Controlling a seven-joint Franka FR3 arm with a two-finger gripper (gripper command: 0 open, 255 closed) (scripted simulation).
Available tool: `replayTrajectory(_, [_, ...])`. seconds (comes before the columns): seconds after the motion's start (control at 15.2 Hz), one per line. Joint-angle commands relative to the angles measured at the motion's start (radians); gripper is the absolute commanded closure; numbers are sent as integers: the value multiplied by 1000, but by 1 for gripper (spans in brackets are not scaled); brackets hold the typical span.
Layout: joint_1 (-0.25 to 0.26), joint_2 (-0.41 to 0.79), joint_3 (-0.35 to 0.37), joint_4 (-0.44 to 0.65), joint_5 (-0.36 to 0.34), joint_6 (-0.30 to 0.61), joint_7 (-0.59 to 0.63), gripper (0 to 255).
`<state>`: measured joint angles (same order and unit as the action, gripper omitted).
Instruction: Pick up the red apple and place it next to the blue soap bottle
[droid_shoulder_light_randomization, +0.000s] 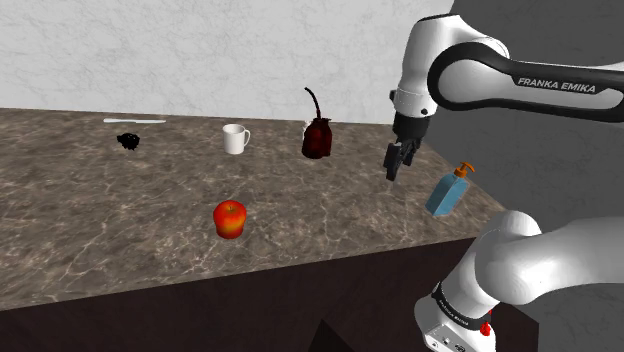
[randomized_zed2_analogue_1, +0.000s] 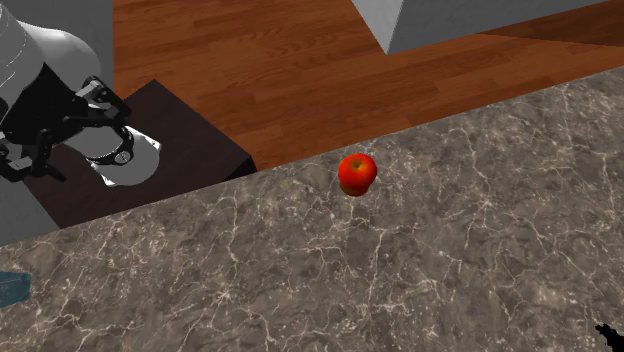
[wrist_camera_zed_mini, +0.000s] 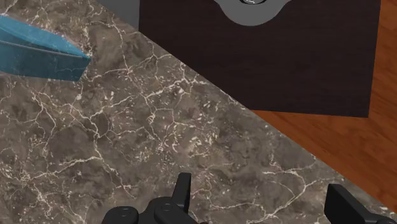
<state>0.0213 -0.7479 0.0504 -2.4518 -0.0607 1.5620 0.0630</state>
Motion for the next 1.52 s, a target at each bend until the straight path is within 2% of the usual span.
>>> replayTrajectory(0.0, [0, 0, 0, 0, 0, 0, 0, 0])
replayTrajectory(0.73, [64, 286, 82, 44, 178, 291, 131, 0])
replayTrajectory(1.45, [119, 627, 154, 229, 299, 524, 217, 0])
